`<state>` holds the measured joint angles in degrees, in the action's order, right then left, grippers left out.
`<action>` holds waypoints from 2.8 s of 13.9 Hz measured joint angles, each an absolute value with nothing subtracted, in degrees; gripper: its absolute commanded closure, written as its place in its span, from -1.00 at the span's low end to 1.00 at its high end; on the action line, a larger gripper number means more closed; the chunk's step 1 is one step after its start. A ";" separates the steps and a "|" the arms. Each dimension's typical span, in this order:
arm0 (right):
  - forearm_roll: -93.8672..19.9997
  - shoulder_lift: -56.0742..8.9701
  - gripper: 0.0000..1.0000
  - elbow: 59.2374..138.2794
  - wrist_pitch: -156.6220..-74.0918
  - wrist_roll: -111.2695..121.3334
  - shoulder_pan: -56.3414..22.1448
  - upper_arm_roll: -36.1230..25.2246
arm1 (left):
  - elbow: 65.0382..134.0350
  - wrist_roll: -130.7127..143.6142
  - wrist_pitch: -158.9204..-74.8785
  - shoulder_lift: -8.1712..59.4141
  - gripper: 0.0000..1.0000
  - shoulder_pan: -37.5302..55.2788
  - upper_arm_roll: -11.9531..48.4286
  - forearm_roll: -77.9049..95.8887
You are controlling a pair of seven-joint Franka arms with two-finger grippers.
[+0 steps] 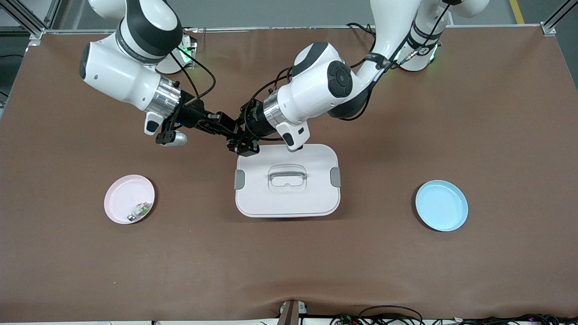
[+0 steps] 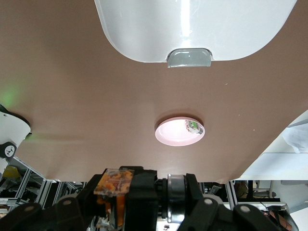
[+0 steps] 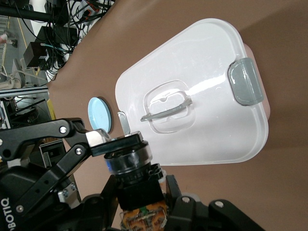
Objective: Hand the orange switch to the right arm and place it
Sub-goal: 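Grasp the switch with the right gripper and open the left gripper, then carry the switch to the pink plate while the left arm withdraws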
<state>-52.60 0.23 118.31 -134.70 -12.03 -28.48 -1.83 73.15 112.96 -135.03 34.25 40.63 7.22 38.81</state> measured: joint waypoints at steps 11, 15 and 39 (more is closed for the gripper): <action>-46.77 -0.10 1.00 117.37 -134.08 -11.68 -28.52 -1.83 | 72.95 112.95 -135.35 33.75 -1.00 40.34 6.76 38.80; -30.97 -2.02 1.00 113.88 -129.63 -2.97 -28.52 -1.91 | 72.86 112.95 -135.36 32.48 -1.00 39.06 6.21 38.65; -7.85 -11.70 1.00 113.86 -126.36 63.40 -5.20 -3.64 | 74.09 72.20 -81.62 13.00 -1.00 4.07 4.95 11.04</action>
<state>-7.85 -11.70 113.86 -126.36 63.40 -5.20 -3.64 74.09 72.20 -81.62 13.00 4.07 4.95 11.04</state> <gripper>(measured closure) 0.555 0.000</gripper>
